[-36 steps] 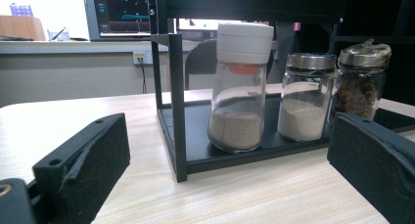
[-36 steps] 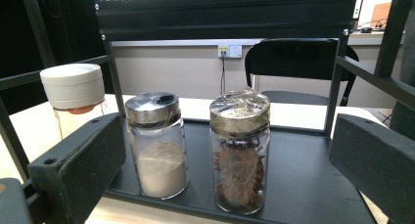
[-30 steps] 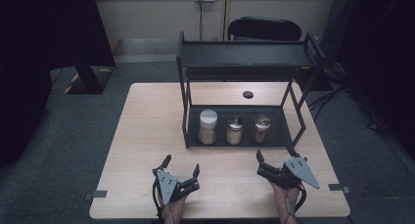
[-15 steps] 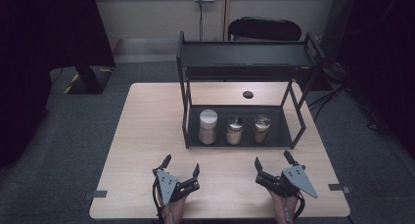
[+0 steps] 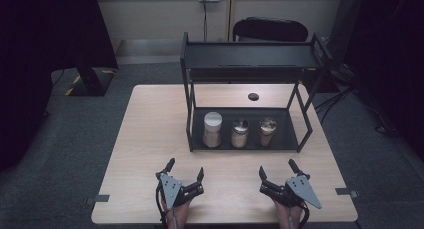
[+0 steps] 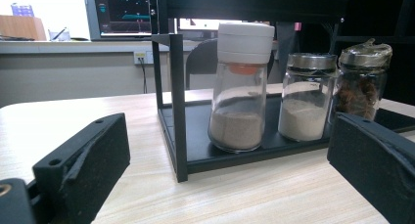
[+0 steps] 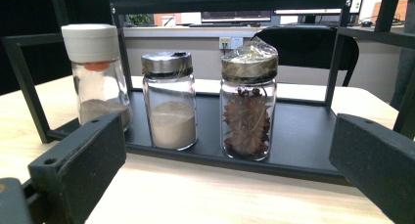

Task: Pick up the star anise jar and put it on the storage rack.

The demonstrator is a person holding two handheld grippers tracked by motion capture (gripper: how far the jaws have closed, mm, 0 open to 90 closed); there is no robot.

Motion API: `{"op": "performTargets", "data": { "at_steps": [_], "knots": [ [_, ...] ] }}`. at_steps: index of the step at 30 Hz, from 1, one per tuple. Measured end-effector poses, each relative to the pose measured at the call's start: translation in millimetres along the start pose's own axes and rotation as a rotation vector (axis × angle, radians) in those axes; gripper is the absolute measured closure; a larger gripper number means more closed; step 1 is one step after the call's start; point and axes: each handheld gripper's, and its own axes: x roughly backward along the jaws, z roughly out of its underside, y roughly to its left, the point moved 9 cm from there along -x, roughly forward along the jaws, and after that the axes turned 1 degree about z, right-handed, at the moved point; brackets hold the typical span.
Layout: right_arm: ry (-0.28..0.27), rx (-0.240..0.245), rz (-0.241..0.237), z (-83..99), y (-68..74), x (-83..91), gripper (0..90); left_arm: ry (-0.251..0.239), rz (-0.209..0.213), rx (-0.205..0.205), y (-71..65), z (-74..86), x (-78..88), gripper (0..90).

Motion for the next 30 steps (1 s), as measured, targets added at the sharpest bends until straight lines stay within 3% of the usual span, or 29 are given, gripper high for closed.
{"op": "performTargets", "data": {
  "at_steps": [13, 30],
  "knots": [
    [0.016, 0.0, 0.003, 8.9, -0.6, -1.2, 0.0, 0.0, 0.0, 0.0, 0.0, 0.0, 0.0, 1.6],
    [-0.005, -0.003, 0.013, 13.3, 0.3, 0.0, 0.0, 0.0, -0.001, 0.001, -0.2, 0.1, 0.0, 1.7]
  ]
}}
